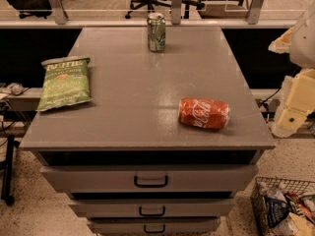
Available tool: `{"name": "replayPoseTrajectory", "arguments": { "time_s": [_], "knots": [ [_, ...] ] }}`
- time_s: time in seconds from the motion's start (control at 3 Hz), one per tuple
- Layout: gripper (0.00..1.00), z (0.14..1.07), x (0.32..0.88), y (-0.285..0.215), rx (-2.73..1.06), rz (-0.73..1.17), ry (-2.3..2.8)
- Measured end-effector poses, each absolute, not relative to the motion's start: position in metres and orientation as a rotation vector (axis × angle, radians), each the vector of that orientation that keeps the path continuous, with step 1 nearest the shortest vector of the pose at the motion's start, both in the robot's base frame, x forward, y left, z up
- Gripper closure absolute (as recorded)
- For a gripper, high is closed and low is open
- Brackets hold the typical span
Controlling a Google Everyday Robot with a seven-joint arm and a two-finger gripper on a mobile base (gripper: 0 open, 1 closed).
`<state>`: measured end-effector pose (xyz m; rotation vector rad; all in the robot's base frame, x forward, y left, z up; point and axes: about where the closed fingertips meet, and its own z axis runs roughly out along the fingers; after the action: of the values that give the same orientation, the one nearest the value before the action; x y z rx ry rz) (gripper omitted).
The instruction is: Move green can near green jalapeno chip bag
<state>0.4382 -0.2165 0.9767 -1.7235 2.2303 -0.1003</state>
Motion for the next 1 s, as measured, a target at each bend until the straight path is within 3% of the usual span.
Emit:
{"name": "replayPoseTrajectory", "arguments": {
  "time_s": [0.67,1.0],
  "knots": [
    [0.00,0.973,0.465,-0.205,-1.701,-0.070,2.172],
    [0.00,0.961,0.523,-0.178,-1.659,-0.046,2.094]
  ]
}}
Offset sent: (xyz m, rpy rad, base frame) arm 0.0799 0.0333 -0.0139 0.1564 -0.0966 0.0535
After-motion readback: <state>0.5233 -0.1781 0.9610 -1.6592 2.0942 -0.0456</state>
